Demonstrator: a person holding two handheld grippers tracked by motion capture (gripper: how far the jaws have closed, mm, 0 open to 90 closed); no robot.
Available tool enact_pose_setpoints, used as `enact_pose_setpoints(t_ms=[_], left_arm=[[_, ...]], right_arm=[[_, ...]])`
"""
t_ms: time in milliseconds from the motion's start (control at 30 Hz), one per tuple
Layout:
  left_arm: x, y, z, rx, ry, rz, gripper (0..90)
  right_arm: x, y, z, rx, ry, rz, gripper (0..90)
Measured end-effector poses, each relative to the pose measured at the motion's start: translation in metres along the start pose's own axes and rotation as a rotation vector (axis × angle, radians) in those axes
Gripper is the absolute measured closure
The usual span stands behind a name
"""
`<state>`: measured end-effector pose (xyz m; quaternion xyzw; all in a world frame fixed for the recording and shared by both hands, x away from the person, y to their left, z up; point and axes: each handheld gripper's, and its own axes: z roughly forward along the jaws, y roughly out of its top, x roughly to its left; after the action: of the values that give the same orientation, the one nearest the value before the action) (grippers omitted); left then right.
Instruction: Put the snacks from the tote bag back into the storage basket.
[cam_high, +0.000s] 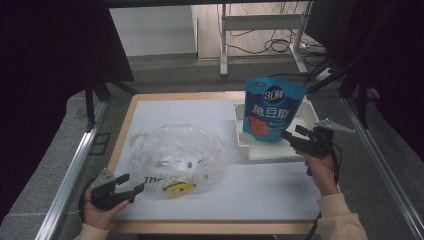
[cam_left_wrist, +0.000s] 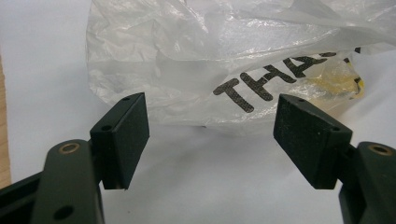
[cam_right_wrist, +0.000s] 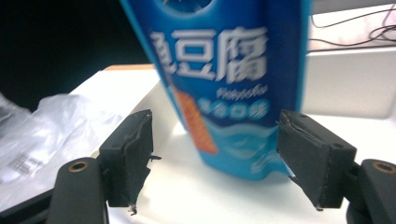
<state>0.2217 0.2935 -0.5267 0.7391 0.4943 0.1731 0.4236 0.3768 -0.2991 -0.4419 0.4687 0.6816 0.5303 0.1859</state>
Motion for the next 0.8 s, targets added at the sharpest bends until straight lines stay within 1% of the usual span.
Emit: enact_pose_setpoints(t_ms=[33, 67, 100, 133, 167, 200, 233, 300, 333, 367, 400, 433, 467, 567, 700, 733, 767, 800], left_arm=[[0.0, 0.0, 0.0, 0.0, 0.0, 0.0, 27.2], [0.0, 0.0, 0.0, 0.0, 0.0, 0.0, 27.2], [0.0, 0.0, 0.0, 0.0, 0.0, 0.0, 27.1], [0.0, 0.0, 0.0, 0.0, 0.0, 0.0, 27.2], [0.0, 0.0, 0.0, 0.001, -0.001, 0.001, 27.1], [0.0, 0.0, 0.0, 0.001, -0.001, 0.001, 27.2], [0.0, 0.0, 0.0, 0.0, 0.0, 0.0, 27.2], [0.0, 0.0, 0.0, 0.0, 0.0, 0.0, 27.2], [0.0, 0.0, 0.0, 0.0, 0.001, 0.0, 27.2], [0.0, 0.0, 0.0, 0.0, 0.0, 0.0, 27.2], [0.0, 0.0, 0.0, 0.0, 0.0, 0.001, 27.2], [0.0, 0.0, 0.0, -0.001, 0.0, 0.0, 27.2], [0.0, 0.0, 0.0, -0.001, 0.0, 0.0, 27.2], [0.0, 0.0, 0.0, 0.0, 0.0, 0.0, 27.2], [0.0, 0.0, 0.0, -0.002, -0.001, -0.001, 27.2], [0.0, 0.0, 0.0, -0.001, -0.001, -0.001, 27.2], [0.0, 0.0, 0.0, 0.0, -0.001, 0.0, 27.2], [0.0, 0.0, 0.0, 0.0, -0.001, 0.001, 27.2]], right_arm=[[0.006, -0.007, -0.001, 0.011, 0.015, -0.011, 27.4], [0.006, -0.007, -0.001, 0.011, 0.015, -0.011, 27.4], [0.011, -0.012, -0.001, 0.02, 0.034, -0.021, 27.4], [0.011, -0.012, -0.001, 0.02, 0.034, -0.021, 27.4], [0.017, -0.019, 0.0, 0.035, 0.053, -0.033, 27.4], [0.017, -0.019, 0.0, 0.035, 0.053, -0.033, 27.4], [0.02, -0.023, 0.001, 0.041, 0.063, -0.042, 27.4], [0.028, -0.031, 0.003, 0.059, 0.094, -0.056, 27.4], [0.028, -0.031, 0.003, 0.059, 0.094, -0.056, 27.4], [0.034, -0.035, 0.005, 0.077, 0.115, -0.075, 27.4], [0.034, -0.035, 0.005, 0.077, 0.115, -0.075, 27.4], [0.038, -0.039, 0.005, 0.089, 0.136, -0.088, 27.5], [0.038, -0.039, 0.005, 0.089, 0.136, -0.088, 27.5], [0.043, -0.045, 0.006, 0.104, 0.153, -0.093, 27.5], [0.049, -0.055, 0.007, 0.121, 0.164, -0.106, 27.5], [0.05, -0.058, 0.007, 0.126, 0.166, -0.11, 27.5], [0.052, -0.064, 0.009, 0.138, 0.167, -0.125, 27.6], [0.052, -0.064, 0.009, 0.138, 0.167, -0.125, 27.6]])
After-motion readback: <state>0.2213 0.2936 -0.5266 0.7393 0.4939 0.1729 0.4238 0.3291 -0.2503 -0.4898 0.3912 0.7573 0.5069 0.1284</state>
